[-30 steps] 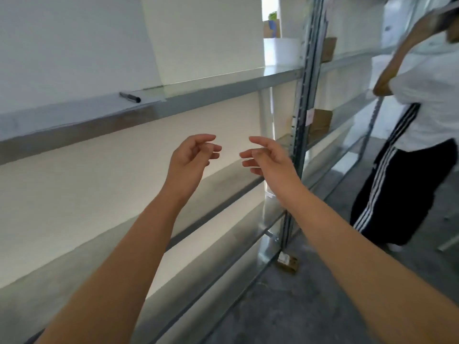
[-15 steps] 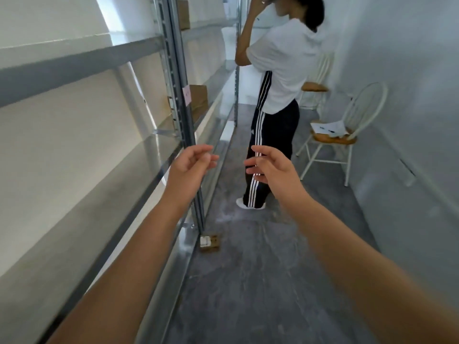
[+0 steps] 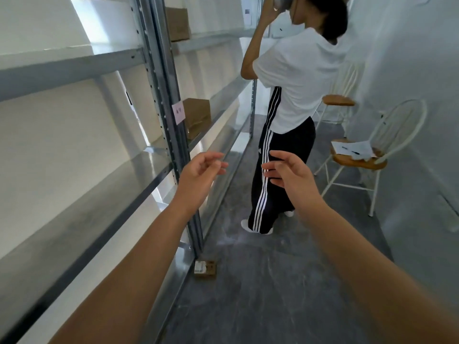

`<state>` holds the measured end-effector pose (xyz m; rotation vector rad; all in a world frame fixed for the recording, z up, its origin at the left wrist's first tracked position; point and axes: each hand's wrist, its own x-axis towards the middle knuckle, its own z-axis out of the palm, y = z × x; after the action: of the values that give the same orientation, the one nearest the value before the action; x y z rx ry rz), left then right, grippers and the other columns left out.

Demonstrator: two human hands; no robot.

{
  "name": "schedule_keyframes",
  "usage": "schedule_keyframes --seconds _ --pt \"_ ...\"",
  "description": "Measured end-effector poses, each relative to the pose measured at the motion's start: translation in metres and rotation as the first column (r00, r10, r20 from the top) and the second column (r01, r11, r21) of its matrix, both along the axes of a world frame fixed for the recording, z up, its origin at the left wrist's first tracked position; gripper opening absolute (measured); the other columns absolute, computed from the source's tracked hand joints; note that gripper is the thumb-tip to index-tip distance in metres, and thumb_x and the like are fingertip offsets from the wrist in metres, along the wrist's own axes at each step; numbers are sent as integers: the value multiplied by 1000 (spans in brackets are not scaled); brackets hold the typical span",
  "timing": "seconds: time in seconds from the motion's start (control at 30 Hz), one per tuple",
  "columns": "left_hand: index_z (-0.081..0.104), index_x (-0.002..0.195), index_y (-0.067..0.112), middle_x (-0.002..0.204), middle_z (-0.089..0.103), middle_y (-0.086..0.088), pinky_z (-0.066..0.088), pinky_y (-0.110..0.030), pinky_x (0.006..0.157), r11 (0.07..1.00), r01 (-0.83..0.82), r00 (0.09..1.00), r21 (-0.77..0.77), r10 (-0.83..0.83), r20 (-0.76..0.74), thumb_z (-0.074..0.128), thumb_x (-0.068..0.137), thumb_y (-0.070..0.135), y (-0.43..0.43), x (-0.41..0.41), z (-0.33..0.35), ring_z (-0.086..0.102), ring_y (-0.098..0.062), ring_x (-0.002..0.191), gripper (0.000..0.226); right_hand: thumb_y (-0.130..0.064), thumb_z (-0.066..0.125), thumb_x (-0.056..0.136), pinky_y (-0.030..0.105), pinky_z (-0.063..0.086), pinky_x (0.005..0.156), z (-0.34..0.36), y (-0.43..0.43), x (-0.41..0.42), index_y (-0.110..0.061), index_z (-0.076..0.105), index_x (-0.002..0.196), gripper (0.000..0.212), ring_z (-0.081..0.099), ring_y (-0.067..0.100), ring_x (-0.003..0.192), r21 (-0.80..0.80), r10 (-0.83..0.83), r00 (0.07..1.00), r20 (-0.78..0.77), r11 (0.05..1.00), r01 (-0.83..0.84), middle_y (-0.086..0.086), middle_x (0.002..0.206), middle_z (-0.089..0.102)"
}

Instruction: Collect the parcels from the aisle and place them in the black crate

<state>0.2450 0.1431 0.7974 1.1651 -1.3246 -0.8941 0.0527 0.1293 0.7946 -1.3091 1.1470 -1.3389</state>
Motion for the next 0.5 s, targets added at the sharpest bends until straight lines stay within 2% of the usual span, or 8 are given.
schedule_keyframes --seconds 0.17,0.27,0.37,0.5 --pt "59 112 10 94 67 3 52 -14 81 994 -27 998 108 20 64 48 96 8 -48 -5 -36 65 -4 84 19 -8 40 98 14 49 69 -35 -59 2 -19 55 107 21 62 6 74 80 61 998 -1 995 -61 -5 84 67" --pt "59 114 10 94 67 5 52 -16 83 985 -54 995 162 39 93 48 96 9 -92 5 -60 65 -6 87 21 -6 40 98 11 48 65 -69 -101 14 -18 55 105 21 62 -2 67 153 88 996 19 984 -90 -5 83 66" --pt "59 111 12 94 67 5 52 -18 84 971 -71 994 227 52 91 48 96 8 -143 19 -96 65 -8 87 19 -5 39 98 10 47 63 -106 -150 29 -16 55 105 20 61 -1 67 205 103 995 -2 974 -100 -4 82 66" --pt "60 104 17 95 68 1 50 -29 90 926 -70 996 372 44 77 49 95 8 -214 36 -159 65 -16 91 17 -4 39 97 9 46 62 -165 -216 46 -14 54 107 21 61 -6 65 326 94 995 -31 942 -79 -4 84 64"
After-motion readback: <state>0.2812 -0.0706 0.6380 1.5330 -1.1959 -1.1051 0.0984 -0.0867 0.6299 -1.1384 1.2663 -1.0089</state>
